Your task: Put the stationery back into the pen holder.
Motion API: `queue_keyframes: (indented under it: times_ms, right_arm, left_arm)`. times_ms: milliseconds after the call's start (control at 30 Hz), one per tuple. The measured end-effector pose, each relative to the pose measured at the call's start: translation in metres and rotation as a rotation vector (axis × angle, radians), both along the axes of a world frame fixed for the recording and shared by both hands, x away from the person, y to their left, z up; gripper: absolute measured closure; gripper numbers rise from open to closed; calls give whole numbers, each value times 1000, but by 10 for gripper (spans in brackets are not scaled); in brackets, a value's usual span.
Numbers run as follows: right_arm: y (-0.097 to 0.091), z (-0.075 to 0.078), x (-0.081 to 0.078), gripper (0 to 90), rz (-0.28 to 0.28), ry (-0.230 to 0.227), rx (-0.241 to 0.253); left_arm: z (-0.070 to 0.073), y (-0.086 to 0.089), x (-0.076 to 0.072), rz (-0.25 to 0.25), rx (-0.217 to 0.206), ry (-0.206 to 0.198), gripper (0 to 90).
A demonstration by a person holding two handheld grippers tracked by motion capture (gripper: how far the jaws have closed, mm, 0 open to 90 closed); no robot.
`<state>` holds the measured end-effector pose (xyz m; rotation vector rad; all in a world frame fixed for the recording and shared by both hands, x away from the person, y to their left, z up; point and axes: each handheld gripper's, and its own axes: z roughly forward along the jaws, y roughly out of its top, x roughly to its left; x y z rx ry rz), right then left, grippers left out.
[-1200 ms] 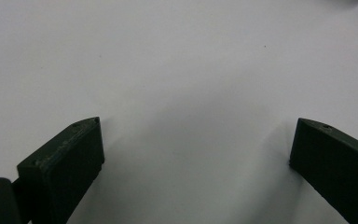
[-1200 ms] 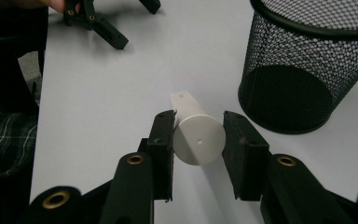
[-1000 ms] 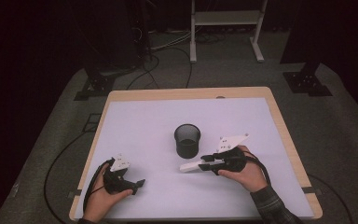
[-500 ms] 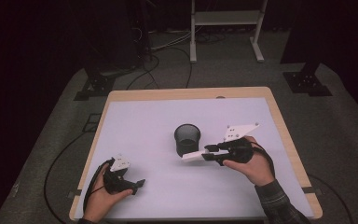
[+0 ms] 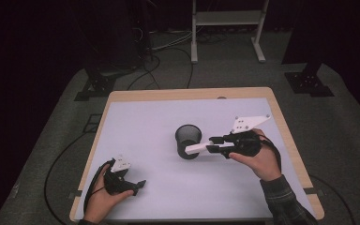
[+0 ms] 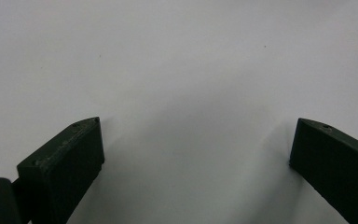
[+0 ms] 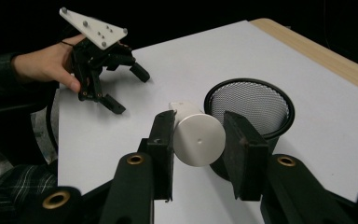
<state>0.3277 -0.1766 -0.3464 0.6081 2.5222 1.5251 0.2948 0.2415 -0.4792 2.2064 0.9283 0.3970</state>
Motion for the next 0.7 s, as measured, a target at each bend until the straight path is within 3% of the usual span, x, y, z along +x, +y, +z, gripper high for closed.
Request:
queue_keyframes:
  times_ms: [367,700]
  right_arm:
    - [-4,22,11,645,-32,-22,7]
    - [-2,27,25,644,-56,-27,-6]
  left_arm:
    - [0,0,0,2,-3,0,18]
    - [0,0,0,1,-3,-2,18]
